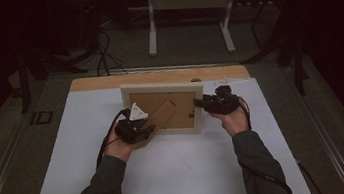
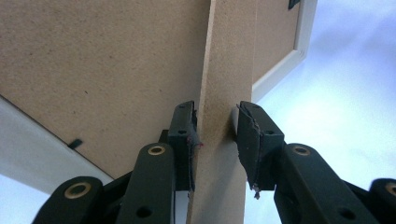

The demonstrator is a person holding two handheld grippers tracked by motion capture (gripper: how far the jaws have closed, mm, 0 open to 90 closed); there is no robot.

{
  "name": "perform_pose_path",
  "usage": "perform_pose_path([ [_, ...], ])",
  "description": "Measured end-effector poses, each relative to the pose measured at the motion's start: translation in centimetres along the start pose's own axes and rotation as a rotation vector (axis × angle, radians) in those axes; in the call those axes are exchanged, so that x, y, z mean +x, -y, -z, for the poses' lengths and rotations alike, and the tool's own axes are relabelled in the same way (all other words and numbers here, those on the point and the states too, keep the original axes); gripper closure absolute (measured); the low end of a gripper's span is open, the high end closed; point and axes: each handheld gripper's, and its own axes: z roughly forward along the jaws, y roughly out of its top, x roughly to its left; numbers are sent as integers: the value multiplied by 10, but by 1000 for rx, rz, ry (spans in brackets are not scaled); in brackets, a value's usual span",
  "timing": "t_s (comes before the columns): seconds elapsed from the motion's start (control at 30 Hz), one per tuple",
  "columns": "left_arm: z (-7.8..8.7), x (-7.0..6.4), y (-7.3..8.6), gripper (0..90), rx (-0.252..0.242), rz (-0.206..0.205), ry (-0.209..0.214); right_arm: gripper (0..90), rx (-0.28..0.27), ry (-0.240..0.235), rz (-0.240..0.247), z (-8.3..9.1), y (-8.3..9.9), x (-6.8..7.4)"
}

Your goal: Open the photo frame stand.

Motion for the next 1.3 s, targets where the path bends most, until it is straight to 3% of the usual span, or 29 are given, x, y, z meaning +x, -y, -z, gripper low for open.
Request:
perform_pose_path([
  [0.77,-8,-8,-6,705,10,-5,-64,579,-15,39,34,2,-9,7],
  [1.03,-8,-16,-5,722,-13,-11,-46,576,-2,36,35,2,-4,5],
  [1.3,-5,-20,0,731,-27,-19,-23,575,7,25,70,5,-2,8],
])
